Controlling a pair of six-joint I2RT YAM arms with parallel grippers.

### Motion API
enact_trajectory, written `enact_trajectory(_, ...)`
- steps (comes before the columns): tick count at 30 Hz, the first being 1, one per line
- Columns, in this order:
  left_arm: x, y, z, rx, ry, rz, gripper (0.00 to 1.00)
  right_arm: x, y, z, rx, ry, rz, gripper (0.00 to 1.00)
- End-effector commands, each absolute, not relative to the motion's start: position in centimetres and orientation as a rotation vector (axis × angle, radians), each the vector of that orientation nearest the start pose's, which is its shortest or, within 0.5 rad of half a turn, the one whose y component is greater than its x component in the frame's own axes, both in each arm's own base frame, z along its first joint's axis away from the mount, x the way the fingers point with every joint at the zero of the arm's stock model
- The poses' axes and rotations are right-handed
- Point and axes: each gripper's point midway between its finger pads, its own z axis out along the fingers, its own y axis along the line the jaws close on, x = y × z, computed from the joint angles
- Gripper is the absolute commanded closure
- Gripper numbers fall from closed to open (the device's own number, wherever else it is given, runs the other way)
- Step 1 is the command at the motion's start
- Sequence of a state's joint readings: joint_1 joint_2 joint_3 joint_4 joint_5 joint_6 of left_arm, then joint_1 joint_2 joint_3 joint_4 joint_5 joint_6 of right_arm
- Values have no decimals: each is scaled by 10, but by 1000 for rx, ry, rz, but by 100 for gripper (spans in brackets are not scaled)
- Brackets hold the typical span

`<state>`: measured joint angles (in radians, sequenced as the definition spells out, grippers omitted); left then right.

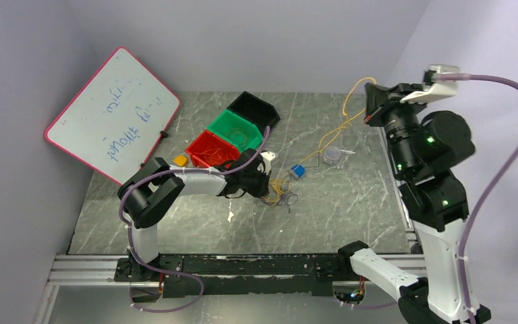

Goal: Untangle the cables

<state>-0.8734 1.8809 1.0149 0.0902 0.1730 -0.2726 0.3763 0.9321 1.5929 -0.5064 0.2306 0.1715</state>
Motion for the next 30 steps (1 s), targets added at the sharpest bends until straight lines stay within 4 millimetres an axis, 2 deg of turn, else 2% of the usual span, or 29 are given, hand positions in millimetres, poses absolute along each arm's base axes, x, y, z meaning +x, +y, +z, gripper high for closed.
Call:
enact_trajectory(1, 248, -350, -9, 857, 2401, -613, 93, 241, 39, 563, 85, 1302, 185, 100)
enact_trajectory(9, 247, -344, -13, 843, 2419, -585, 93, 217, 17, 603, 107, 1172, 113, 100)
enact_trajectory(13, 244, -345, -14, 832, 2432, -607, 93, 199, 4, 628, 116, 1100, 72, 100)
enact_trajectory(21, 244, -341, -26, 826, 2451, -556, 93, 165, -26, 662, 190, 969, -5, 100)
enact_trajectory(25, 242, -338, -32, 814, 2474, -545, 93, 151, -37, 674, 229, 910, -17, 100)
enact_trajectory(30, 242, -336, -36, 825, 2480, -533, 93, 140, -47, 679, 264, 870, -37, 100)
